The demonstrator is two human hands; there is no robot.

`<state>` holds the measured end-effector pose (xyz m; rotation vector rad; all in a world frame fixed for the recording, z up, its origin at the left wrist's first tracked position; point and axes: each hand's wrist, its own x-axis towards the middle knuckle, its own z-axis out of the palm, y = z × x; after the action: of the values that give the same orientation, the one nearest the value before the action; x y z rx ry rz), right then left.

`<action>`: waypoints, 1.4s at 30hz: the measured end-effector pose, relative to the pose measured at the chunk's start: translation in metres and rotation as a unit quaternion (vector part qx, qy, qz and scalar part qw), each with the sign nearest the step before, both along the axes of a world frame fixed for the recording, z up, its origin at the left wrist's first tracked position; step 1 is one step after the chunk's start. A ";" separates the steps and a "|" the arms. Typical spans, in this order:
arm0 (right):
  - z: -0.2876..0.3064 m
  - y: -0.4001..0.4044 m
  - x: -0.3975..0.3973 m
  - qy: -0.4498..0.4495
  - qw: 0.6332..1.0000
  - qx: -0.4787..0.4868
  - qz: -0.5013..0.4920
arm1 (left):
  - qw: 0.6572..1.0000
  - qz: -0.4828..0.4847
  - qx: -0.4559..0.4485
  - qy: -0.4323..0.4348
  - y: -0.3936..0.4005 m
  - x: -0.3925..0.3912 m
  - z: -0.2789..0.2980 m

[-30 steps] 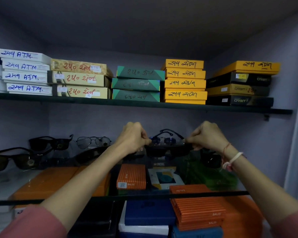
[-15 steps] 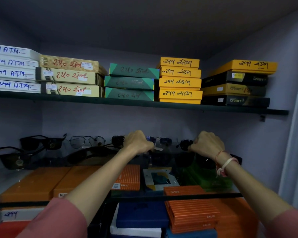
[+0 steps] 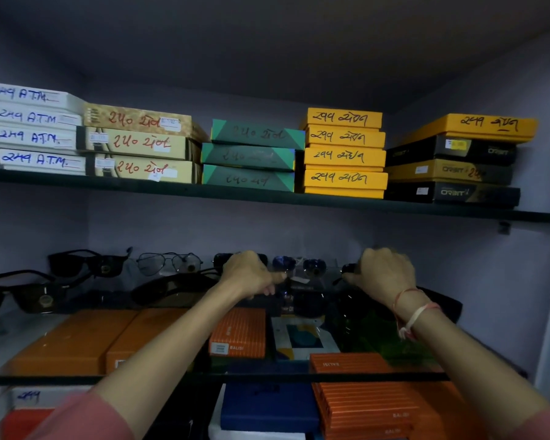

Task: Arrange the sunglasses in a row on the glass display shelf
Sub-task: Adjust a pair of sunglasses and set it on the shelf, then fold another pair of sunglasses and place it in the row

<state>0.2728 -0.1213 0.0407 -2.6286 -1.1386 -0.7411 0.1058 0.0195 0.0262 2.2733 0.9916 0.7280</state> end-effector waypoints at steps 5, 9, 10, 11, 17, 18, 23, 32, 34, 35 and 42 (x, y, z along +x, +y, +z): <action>0.009 0.038 -0.046 0.042 0.991 0.065 0.109 | 0.993 0.078 0.092 0.001 0.035 -0.054 0.001; 0.002 0.086 -0.073 0.112 0.975 0.072 0.176 | 0.970 0.139 0.190 0.055 0.058 -0.090 -0.004; -0.002 0.102 -0.078 0.139 0.970 0.068 0.189 | 0.957 0.158 0.221 0.100 0.064 -0.099 -0.006; -0.005 0.116 -0.082 0.163 0.965 0.058 0.198 | 0.942 0.176 0.246 0.148 0.069 -0.106 -0.007; -0.024 0.159 -0.104 0.227 0.948 0.040 0.221 | 0.934 0.169 0.225 0.218 0.088 -0.133 -0.007; -0.025 0.162 -0.106 0.226 0.948 0.037 0.220 | 0.936 0.164 0.225 0.217 0.088 -0.135 -0.006; -0.030 0.173 -0.110 0.203 0.962 -0.017 0.180 | 0.928 0.178 0.234 0.230 0.097 -0.146 -0.004; -0.019 0.152 -0.119 0.209 0.951 0.137 0.185 | 0.957 0.104 0.249 0.108 0.090 -0.149 -0.008; -0.016 0.142 -0.134 0.193 0.939 0.202 0.198 | 0.987 0.023 0.157 0.023 0.080 -0.139 -0.007; -0.015 0.137 -0.142 0.180 0.934 0.229 0.208 | 0.996 -0.020 0.088 -0.011 0.074 -0.132 -0.006; -0.016 0.106 -0.178 0.162 0.890 0.287 0.316 | 0.915 -0.116 -0.296 -0.247 0.051 -0.104 0.005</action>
<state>0.0949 -0.0156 0.0248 -1.6633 -1.3060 -0.3905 0.0020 0.0709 0.0312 1.5345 0.5773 0.7255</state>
